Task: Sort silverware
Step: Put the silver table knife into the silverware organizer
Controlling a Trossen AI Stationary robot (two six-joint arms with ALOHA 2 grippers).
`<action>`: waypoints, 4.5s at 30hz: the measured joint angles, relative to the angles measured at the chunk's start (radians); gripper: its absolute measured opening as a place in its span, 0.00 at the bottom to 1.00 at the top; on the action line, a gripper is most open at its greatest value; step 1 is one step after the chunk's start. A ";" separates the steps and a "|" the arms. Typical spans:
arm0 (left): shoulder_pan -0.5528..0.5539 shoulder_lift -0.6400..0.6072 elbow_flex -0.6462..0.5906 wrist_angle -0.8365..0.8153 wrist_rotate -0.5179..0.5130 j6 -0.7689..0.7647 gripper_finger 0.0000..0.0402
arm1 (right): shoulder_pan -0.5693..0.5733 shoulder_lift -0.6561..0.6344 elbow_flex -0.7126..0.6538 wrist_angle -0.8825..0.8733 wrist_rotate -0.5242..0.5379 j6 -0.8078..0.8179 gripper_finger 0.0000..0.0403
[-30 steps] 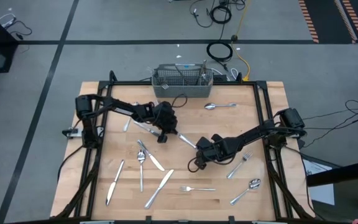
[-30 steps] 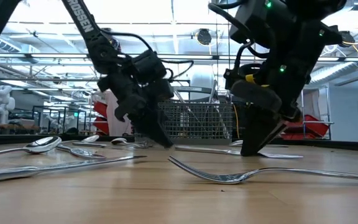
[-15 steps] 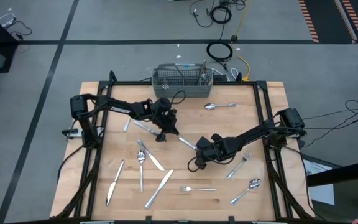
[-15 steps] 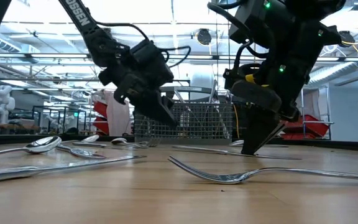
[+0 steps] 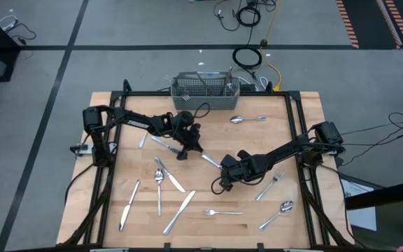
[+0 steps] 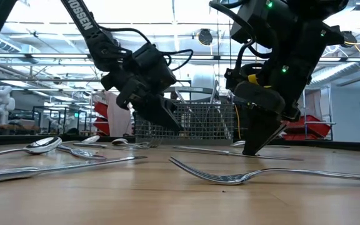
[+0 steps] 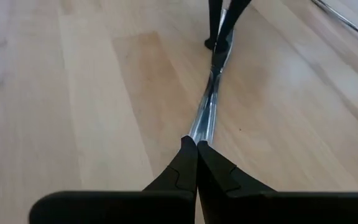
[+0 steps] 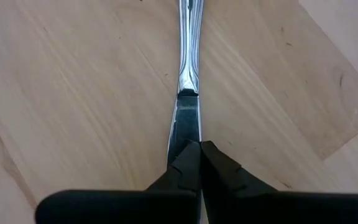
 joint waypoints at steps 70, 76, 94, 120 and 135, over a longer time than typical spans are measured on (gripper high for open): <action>-0.012 0.131 0.000 0.057 -0.034 -0.089 0.02 | -0.080 -0.001 0.050 -0.038 -0.116 -0.095 0.00; -0.011 0.076 -0.004 0.034 -0.067 -0.142 0.02 | -0.080 -0.053 0.050 -0.088 -0.057 -0.094 0.00; -0.005 -0.374 0.000 -0.088 -0.243 -0.141 0.02 | -0.195 -0.281 0.069 -0.213 0.133 -0.221 0.00; -0.006 -0.696 0.000 -0.225 -0.489 -0.144 0.02 | -0.674 -0.325 0.276 0.518 0.143 -0.877 0.00; -0.006 -0.701 0.001 -0.225 -0.538 -0.140 0.02 | -0.785 -0.292 -0.106 1.268 0.020 -0.690 0.00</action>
